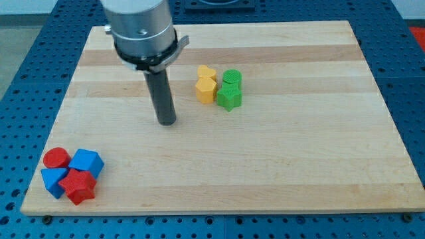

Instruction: Separate the green blocks along with the yellow blocks

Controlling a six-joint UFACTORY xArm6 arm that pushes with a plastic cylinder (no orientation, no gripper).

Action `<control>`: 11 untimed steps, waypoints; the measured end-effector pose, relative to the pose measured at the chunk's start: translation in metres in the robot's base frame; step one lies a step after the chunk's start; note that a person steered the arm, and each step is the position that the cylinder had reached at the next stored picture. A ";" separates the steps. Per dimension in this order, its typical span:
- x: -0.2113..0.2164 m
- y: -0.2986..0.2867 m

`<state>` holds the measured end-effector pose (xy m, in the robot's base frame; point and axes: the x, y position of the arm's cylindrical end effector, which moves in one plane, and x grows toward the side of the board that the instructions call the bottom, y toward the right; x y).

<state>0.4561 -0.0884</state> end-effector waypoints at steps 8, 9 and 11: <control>-0.100 0.068; -0.090 0.069; -0.063 0.001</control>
